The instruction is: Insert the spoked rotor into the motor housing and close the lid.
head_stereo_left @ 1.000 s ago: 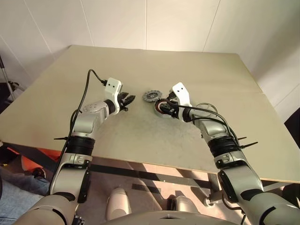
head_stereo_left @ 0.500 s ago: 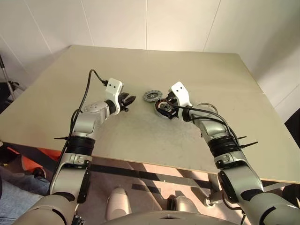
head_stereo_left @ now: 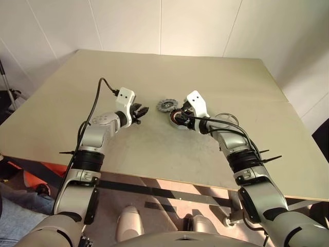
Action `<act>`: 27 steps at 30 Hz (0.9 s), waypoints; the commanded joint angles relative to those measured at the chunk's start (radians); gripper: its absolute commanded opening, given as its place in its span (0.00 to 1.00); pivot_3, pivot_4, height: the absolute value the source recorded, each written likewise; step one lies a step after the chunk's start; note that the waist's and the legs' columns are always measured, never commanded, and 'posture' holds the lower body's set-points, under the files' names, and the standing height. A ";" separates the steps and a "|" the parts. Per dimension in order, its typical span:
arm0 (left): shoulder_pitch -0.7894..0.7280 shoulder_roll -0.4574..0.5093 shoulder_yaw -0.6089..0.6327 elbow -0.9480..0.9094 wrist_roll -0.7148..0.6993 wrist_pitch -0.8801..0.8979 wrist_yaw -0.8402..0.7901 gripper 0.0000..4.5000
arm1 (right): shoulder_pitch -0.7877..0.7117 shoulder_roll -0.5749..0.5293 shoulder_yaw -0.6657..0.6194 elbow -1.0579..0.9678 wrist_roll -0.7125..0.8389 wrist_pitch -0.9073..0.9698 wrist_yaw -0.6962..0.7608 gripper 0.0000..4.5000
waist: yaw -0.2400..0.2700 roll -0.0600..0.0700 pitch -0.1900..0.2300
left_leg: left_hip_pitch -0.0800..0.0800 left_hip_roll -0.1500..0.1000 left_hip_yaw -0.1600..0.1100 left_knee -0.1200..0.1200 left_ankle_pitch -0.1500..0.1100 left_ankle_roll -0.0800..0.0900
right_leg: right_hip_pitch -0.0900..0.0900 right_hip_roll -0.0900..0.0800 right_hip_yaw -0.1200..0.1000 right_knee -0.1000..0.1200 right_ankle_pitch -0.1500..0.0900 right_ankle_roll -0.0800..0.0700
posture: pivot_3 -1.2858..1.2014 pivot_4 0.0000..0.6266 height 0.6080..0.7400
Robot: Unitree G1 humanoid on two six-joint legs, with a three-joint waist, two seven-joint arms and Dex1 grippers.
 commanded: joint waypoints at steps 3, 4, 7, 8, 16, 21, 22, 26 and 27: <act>-0.014 0.011 0.003 -0.026 -0.003 -0.016 -0.004 0.45 | -0.024 -0.002 -0.009 -0.013 0.001 0.001 -0.002 0.47 | 0.000 0.000 0.000 | 0.000 0.000 0.000 0.000 0.000 0.000 | 0.000 0.000 0.000 0.000 0.000 0.000 | 0.52 0.00 1.00; -0.013 0.012 0.003 -0.026 -0.002 -0.016 -0.003 0.45 | -0.023 -0.003 -0.010 -0.015 0.002 0.002 -0.002 0.39 | 0.000 0.000 0.000 | 0.000 0.000 0.000 0.000 0.000 0.000 | 0.000 0.000 0.000 0.000 0.000 0.000 | 0.52 0.00 1.00; -0.011 0.012 0.003 -0.027 -0.002 -0.016 -0.002 0.45 | -0.020 -0.003 -0.011 -0.018 0.002 0.004 -0.001 0.20 | 0.001 0.000 0.000 | 0.000 0.000 0.000 0.000 0.000 0.000 | 0.000 0.000 0.000 0.000 0.000 0.000 | 0.52 0.00 1.00; -0.011 0.013 0.002 -0.027 -0.002 -0.016 -0.002 0.45 | -0.020 -0.003 -0.012 -0.019 0.002 0.004 -0.002 0.14 | 0.001 0.000 0.000 | 0.000 0.000 0.000 0.000 0.000 0.000 | 0.000 0.000 0.000 0.000 0.000 0.000 | 0.52 0.00 1.00; -0.006 0.012 -0.001 -0.027 -0.001 -0.016 -0.001 0.45 | -0.005 -0.027 -0.023 -0.096 0.007 0.033 -0.002 0.13 | 0.001 0.000 0.000 | 0.000 0.000 0.000 0.001 0.000 0.000 | 0.000 0.000 0.000 0.001 0.000 0.000 | 0.52 0.00 1.00; -0.004 0.008 -0.003 -0.020 0.000 -0.021 0.000 0.45 | 0.018 -0.057 -0.032 -0.156 0.017 0.067 0.007 0.13 | 0.001 0.000 0.000 | 0.000 0.000 0.000 0.001 0.000 0.000 | 0.000 0.000 0.000 0.000 0.000 0.000 | 0.52 0.00 1.00; -0.005 0.006 -0.004 -0.017 0.000 -0.022 0.000 0.45 | 0.020 -0.059 -0.031 -0.152 0.014 0.066 0.006 0.13 | 0.001 0.000 0.000 | 0.000 0.000 0.000 0.001 0.000 0.000 | 0.000 0.000 0.000 0.000 0.000 0.000 | 0.52 0.00 1.00; -0.009 0.004 -0.005 -0.011 0.002 -0.026 -0.001 0.45 | 0.025 -0.054 -0.026 -0.153 0.012 0.070 0.000 0.13 | 0.001 0.000 0.000 | 0.000 0.000 0.000 0.001 0.000 0.000 | 0.000 0.000 0.000 0.001 0.000 0.000 | 0.52 0.00 1.00; -0.009 0.004 -0.006 -0.010 0.002 -0.027 0.000 0.45 | 0.026 -0.051 -0.024 -0.158 0.013 0.073 0.001 0.13 | 0.001 0.000 0.000 | 0.000 0.000 0.000 0.001 0.000 0.000 | 0.000 0.000 0.000 0.001 0.000 0.000 | 0.52 0.00 1.00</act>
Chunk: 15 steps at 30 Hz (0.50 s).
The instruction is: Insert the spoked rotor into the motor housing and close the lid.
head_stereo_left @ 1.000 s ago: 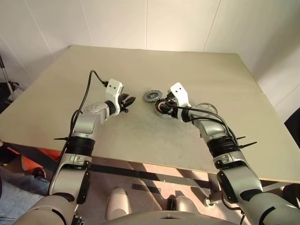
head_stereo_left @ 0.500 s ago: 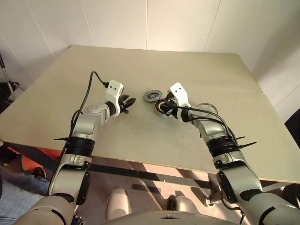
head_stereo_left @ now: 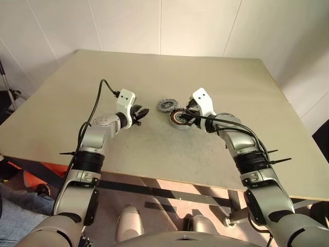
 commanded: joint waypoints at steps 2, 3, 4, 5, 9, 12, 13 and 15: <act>-0.016 0.004 0.001 -0.015 0.002 -0.025 -0.001 0.45 | -0.009 0.008 -0.006 -0.045 0.011 0.004 -0.002 0.13 | 0.000 0.000 0.000 | 0.000 0.000 0.000 0.000 0.000 0.000 | 0.000 0.000 0.000 0.000 0.000 0.000 | 0.52 0.00 1.00; -0.015 0.004 0.001 -0.014 0.003 -0.025 -0.001 0.45 | -0.010 0.010 -0.005 -0.042 0.010 0.003 -0.002 0.13 | 0.000 0.000 0.000 | 0.000 0.000 0.000 0.000 0.000 0.000 | 0.000 0.000 0.000 0.000 0.000 0.000 | 0.52 0.00 1.00; -0.014 0.005 0.001 -0.014 0.003 -0.026 -0.001 0.45 | -0.012 0.011 -0.005 -0.038 0.009 0.002 -0.002 0.13 | 0.000 0.000 0.000 | 0.000 0.000 0.000 0.000 0.000 0.000 | 0.000 0.000 0.000 0.000 0.000 0.000 | 0.52 0.00 1.00; -0.012 0.006 0.001 -0.016 0.003 -0.025 0.000 0.45 | -0.014 0.013 -0.005 -0.033 0.008 0.000 -0.003 0.13 | 0.000 0.000 0.000 | 0.000 0.000 0.000 0.000 0.000 0.000 | 0.000 0.000 0.000 0.000 0.000 0.000 | 0.52 0.00 1.00; -0.009 0.008 0.002 -0.019 0.005 -0.025 0.000 0.45 | -0.027 0.026 -0.004 0.007 0.003 -0.018 -0.007 0.13 | 0.000 0.000 0.000 | 0.000 0.000 0.000 0.000 0.000 0.000 | 0.000 0.000 0.000 0.000 0.000 0.000 | 0.52 0.00 1.00; -0.008 0.011 0.003 -0.018 0.006 -0.027 0.001 0.45 | -0.033 0.035 -0.002 0.029 0.001 -0.027 -0.009 0.13 | 0.000 0.000 0.000 | 0.000 0.000 0.000 0.000 0.000 0.000 | 0.000 0.000 0.000 0.000 0.000 0.000 | 0.52 0.00 1.00; -0.007 0.012 0.003 -0.019 0.007 -0.026 0.001 0.45 | -0.034 0.037 -0.001 0.033 0.001 -0.029 -0.009 0.13 | -0.001 0.000 0.000 | 0.000 0.000 0.000 0.000 0.000 0.000 | 0.000 0.000 0.000 0.000 0.000 0.000 | 0.52 0.00 1.00; -0.006 0.014 0.004 -0.020 0.007 -0.027 0.001 0.45 | -0.036 0.040 -0.001 0.044 -0.001 -0.035 -0.007 0.13 | -0.001 0.000 0.000 | 0.000 0.000 0.000 0.000 0.000 0.000 | 0.000 0.000 0.000 0.000 0.000 0.000 | 0.52 0.00 1.00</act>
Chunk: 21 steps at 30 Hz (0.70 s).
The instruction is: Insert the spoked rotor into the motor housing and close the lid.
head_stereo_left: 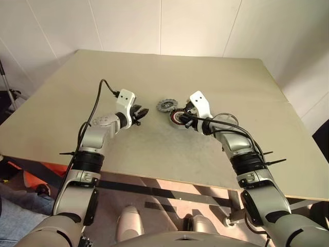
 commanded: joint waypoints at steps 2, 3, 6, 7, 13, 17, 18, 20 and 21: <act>-0.007 0.012 0.005 -0.020 0.003 -0.019 0.001 0.45 | -0.034 0.003 -0.005 0.015 -0.001 -0.030 -0.003 0.13 | 0.000 0.000 0.000 | 0.000 0.000 0.000 0.000 0.000 0.000 | 0.000 0.000 0.000 0.000 0.000 0.000 | 0.52 0.00 1.00; -0.007 0.012 0.005 -0.020 0.003 -0.019 0.001 0.45 | -0.036 0.003 -0.005 0.020 -0.002 -0.033 -0.004 0.13 | 0.000 0.000 0.000 | 0.000 0.000 0.000 0.000 0.000 0.000 | 0.000 0.000 0.000 0.000 0.000 0.000 | 0.52 0.00 1.00; -0.007 0.012 0.005 -0.020 0.004 -0.020 0.001 0.45 | -0.039 0.003 -0.006 0.028 -0.002 -0.037 -0.004 0.13 | 0.000 0.000 0.000 | 0.000 0.000 0.000 0.000 0.000 0.000 | 0.000 0.000 0.000 0.000 0.000 0.000 | 0.52 0.00 1.00; -0.006 0.011 0.004 -0.020 0.004 -0.020 0.001 0.45 | -0.040 0.003 -0.006 0.030 -0.002 -0.038 -0.004 0.13 | 0.000 0.000 0.000 | 0.000 0.000 0.000 0.000 0.000 0.000 | 0.000 0.000 0.000 0.000 0.000 0.000 | 0.52 0.00 1.00; -0.007 0.012 0.004 -0.018 0.007 -0.022 0.000 0.45 | -0.046 0.002 -0.012 0.044 0.001 -0.041 -0.005 0.36 | 0.000 0.000 0.000 | 0.001 0.000 0.000 0.000 0.000 0.000 | 0.000 0.000 0.000 0.001 0.000 0.000 | 0.52 0.00 1.00; -0.007 0.013 0.003 -0.017 0.010 -0.022 -0.001 0.45 | -0.040 -0.004 -0.004 0.012 -0.007 -0.057 -0.008 0.51 | 0.000 0.000 0.000 | 0.000 0.000 0.000 0.000 0.000 0.000 | 0.000 0.000 0.000 0.001 0.000 0.000 | 0.52 0.00 1.00; -0.006 0.013 0.003 -0.016 0.011 -0.022 -0.002 0.45 | -0.040 -0.003 -0.006 0.005 -0.003 -0.055 -0.005 0.51 | 0.000 0.000 0.000 | 0.000 0.000 0.000 0.000 0.000 0.000 | 0.000 0.000 0.000 0.001 0.000 0.000 | 0.52 0.00 1.00; -0.007 0.012 0.002 -0.014 0.012 -0.023 -0.003 0.45 | -0.040 -0.001 -0.008 -0.011 0.006 -0.050 0.004 0.51 | 0.000 0.000 0.000 | 0.000 0.000 0.000 0.000 0.000 0.000 | 0.000 0.000 0.000 0.001 0.000 0.000 | 0.52 0.00 1.00; -0.007 0.012 0.001 -0.013 0.013 -0.024 -0.004 0.45 | -0.041 0.000 -0.009 -0.013 0.007 -0.049 0.004 0.51 | 0.000 0.000 0.000 | 0.000 0.000 0.000 0.000 0.000 0.000 | 0.000 0.000 0.000 0.001 0.000 0.000 | 0.52 0.00 1.00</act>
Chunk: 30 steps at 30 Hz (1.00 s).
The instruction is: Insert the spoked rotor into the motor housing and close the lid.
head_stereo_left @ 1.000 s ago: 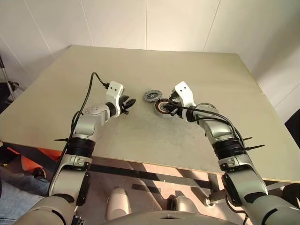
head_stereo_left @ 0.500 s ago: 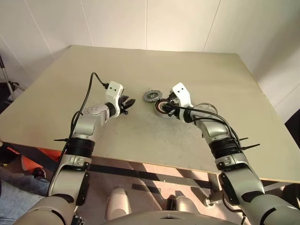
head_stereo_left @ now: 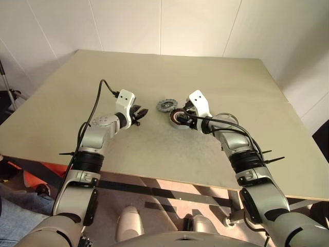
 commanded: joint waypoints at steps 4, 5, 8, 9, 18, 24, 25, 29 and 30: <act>-0.010 0.009 -0.001 -0.011 0.004 -0.024 -0.004 0.45 | -0.034 0.009 -0.036 -0.032 0.030 -0.007 -0.006 0.42 | 0.000 0.000 0.000 | 0.000 0.000 0.000 0.000 0.000 0.000 | 0.000 0.000 0.000 0.000 0.000 0.000 | 0.52 0.00 1.00; -0.010 0.009 -0.001 -0.011 0.005 -0.025 -0.004 0.45 | -0.036 0.011 -0.041 -0.028 0.033 -0.006 -0.008 0.37 | 0.000 0.000 0.000 | 0.000 0.000 0.000 0.000 0.000 0.000 | 0.000 0.000 0.000 0.000 0.000 0.000 | 0.52 0.00 1.00; -0.009 0.010 -0.002 -0.011 0.007 -0.024 -0.004 0.45 | -0.041 0.013 -0.043 -0.011 0.031 -0.012 -0.008 0.14 | 0.000 0.000 0.000 | 0.000 0.000 0.000 0.000 0.000 0.000 | 0.000 0.000 0.000 0.000 0.000 0.000 | 0.52 0.00 1.00; -0.009 0.010 -0.002 -0.011 0.007 -0.025 -0.004 0.45 | -0.043 0.014 -0.043 -0.003 0.029 -0.016 -0.010 0.07 | 0.000 0.000 0.000 | 0.000 0.000 0.000 0.000 0.000 0.000 | 0.000 0.000 0.000 0.000 0.000 0.000 | 0.52 0.00 1.00; -0.004 0.012 -0.002 -0.015 0.009 -0.023 -0.004 0.45 | -0.043 0.031 -0.017 0.072 0.005 -0.033 -0.016 0.01 | 0.000 0.000 0.000 | 0.000 0.000 0.000 0.000 0.000 0.000 | 0.000 0.000 0.000 0.000 0.000 0.000 | 0.52 0.00 1.00; -0.003 0.012 -0.004 -0.013 0.011 -0.026 -0.005 0.45 | -0.034 0.036 -0.025 0.077 0.011 -0.044 -0.018 0.01 | -0.001 0.000 0.000 | 0.003 0.000 0.000 0.000 0.000 0.000 | 0.003 0.000 0.000 0.001 0.000 0.000 | 0.52 0.00 1.00; -0.003 0.012 -0.005 -0.011 0.012 -0.027 -0.006 0.45 | -0.037 0.032 -0.027 0.069 0.012 -0.043 -0.017 0.01 | -0.001 0.000 0.000 | 0.004 0.000 0.000 0.000 0.000 0.000 | 0.003 0.000 0.000 0.001 0.000 0.000 | 0.52 0.00 1.00; -0.006 0.010 -0.007 -0.006 0.013 -0.028 -0.006 0.45 | -0.044 0.021 -0.034 0.038 0.018 -0.042 -0.011 0.01 | -0.001 0.000 0.000 | 0.004 0.000 0.000 0.000 0.000 0.000 | 0.003 0.000 0.000 0.000 0.000 0.000 | 0.52 0.00 1.00; -0.007 0.009 -0.007 -0.004 0.013 -0.029 -0.006 0.45 | -0.045 0.018 -0.037 0.024 0.021 -0.040 -0.008 0.01 | -0.001 0.000 0.000 | 0.004 0.000 0.000 0.000 0.000 0.000 | 0.003 0.000 0.000 0.000 0.000 0.000 | 0.52 0.00 1.00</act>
